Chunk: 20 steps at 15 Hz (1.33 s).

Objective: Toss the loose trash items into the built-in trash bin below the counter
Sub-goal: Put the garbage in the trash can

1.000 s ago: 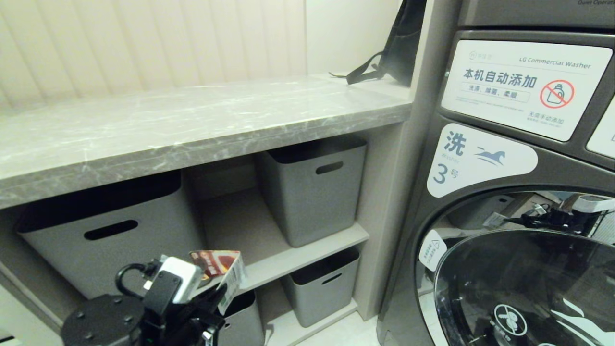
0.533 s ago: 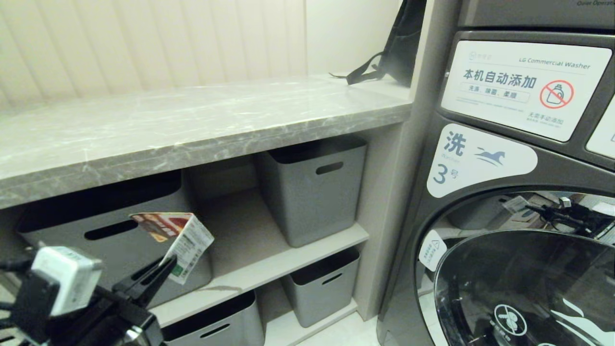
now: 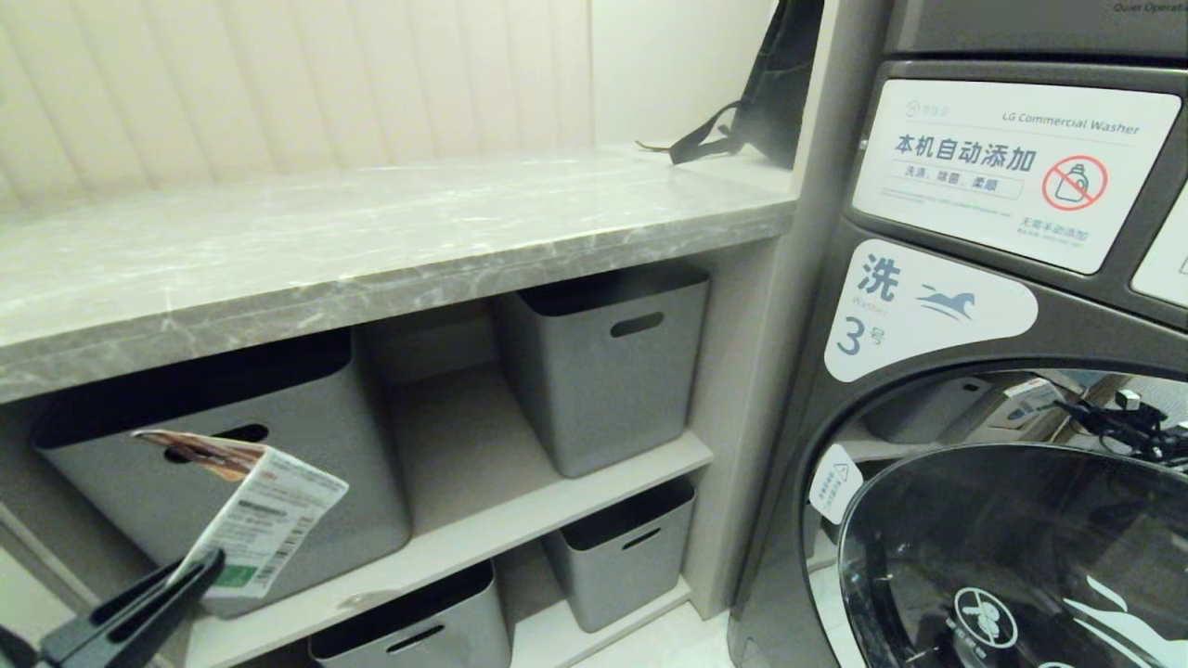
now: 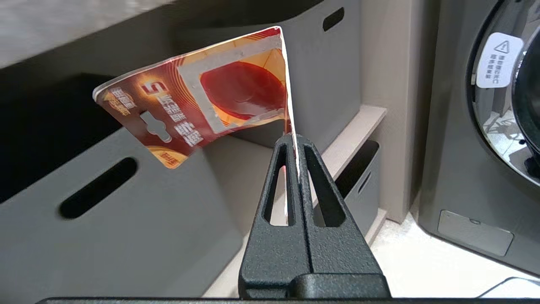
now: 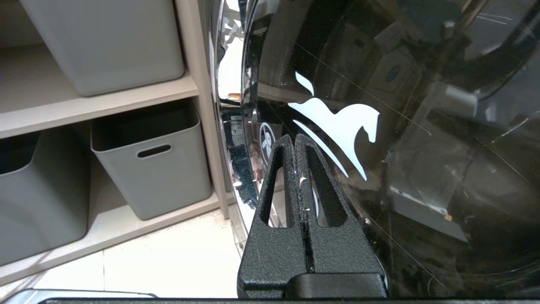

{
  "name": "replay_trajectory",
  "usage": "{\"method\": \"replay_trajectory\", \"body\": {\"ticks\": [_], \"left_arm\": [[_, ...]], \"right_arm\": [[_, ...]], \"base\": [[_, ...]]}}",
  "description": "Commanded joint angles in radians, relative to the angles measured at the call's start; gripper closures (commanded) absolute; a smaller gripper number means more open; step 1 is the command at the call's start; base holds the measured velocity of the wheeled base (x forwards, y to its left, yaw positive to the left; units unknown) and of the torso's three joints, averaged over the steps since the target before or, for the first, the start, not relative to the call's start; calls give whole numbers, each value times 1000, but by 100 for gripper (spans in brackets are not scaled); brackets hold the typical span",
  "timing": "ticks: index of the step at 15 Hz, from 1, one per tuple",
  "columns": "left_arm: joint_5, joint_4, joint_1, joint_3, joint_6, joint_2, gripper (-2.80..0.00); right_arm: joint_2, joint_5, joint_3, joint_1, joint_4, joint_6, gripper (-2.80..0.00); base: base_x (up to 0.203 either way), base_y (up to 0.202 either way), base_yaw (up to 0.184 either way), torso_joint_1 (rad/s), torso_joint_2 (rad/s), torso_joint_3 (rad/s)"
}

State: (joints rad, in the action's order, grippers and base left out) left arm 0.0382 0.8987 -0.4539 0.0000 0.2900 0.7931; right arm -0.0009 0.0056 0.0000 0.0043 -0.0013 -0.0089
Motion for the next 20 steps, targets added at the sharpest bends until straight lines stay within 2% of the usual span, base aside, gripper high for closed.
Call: {"method": "replay_trajectory", "body": {"ticks": [1, 4, 5, 7, 9, 10, 12, 14, 17, 18, 20], "left_arm": [[-110, -74, 143, 0, 3, -165, 0], [-252, -192, 342, 0, -7, -271, 0], [-269, -239, 369, 0, -18, -316, 0], [-259, -362, 360, 0, -36, -414, 0], [-213, -509, 328, 0, -56, -504, 0], [-182, -538, 318, 0, -81, -511, 0], [-180, -540, 359, 0, -94, -511, 0], [-219, -570, 448, 0, -103, -547, 0], [-241, -707, 461, -6, -113, -726, 0], [-236, -751, 459, -14, -125, -783, 0], [-157, -859, 454, -26, -182, -806, 0]], "right_arm": [[-1, 1, 0, 0, 0, 0, 0], [-1, 1, 0, 0, 0, 0, 0], [-1, 1, 0, 1, 0, 0, 0], [-1, 1, 0, 0, 0, 0, 0], [-1, 1, 0, 2, 0, 0, 0], [-1, 1, 0, 0, 1, 0, 0], [-1, 1, 0, 2, 1, 0, 0], [-1, 1, 0, 0, 1, 1, 0], [-1, 1, 0, 0, 0, 1, 0], [-1, -1, 0, 0, 0, 5, 0], [-1, -1, 0, 0, 0, 4, 0]], "base": [[0, 0, 0, 0, 0, 0], [0, 0, 0, 0, 0, 0], [0, 0, 0, 0, 0, 0], [0, 0, 0, 0, 0, 0], [0, 0, 0, 0, 0, 0], [0, 0, 0, 0, 0, 0], [0, 0, 0, 0, 0, 0], [0, 0, 0, 0, 0, 0], [0, 0, 0, 0, 0, 0], [0, 0, 0, 0, 0, 0], [0, 0, 0, 0, 0, 0]]}}
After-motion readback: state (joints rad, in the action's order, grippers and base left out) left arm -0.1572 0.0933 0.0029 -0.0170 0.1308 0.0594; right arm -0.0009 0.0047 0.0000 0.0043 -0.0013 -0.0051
